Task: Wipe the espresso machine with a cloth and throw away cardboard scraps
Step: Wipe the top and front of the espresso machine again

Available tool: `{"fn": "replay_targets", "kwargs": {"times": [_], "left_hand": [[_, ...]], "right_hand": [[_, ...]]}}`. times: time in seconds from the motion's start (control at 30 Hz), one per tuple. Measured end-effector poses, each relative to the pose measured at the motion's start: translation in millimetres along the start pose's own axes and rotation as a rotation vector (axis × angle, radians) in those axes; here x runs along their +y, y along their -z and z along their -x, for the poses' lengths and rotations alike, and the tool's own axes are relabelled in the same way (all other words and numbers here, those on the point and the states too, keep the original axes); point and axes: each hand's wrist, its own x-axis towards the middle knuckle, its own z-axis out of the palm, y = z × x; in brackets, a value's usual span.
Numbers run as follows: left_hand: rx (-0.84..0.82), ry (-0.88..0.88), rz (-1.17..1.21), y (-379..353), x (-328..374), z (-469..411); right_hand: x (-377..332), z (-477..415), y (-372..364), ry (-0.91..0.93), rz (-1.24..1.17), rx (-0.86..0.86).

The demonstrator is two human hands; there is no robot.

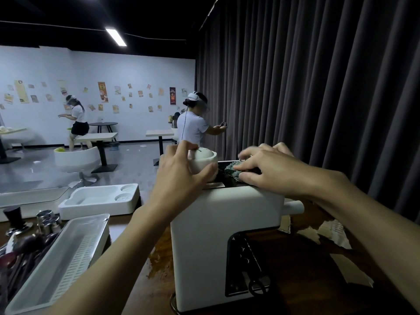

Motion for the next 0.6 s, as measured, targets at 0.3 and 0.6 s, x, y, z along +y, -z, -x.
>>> {"fn": "replay_targets", "kwargs": {"times": [0.3,0.6], "left_hand": [[0.051,-0.013,0.093,-1.8,-8.5,-1.6],[0.062,-0.003,0.143,-3.9,-9.3,0.4]], "right_hand": [[6.3,-15.4,1.4,0.004,-0.097,-0.024],[9.8,-58.2,-14.1,-0.071,-0.092,-0.030]]}}
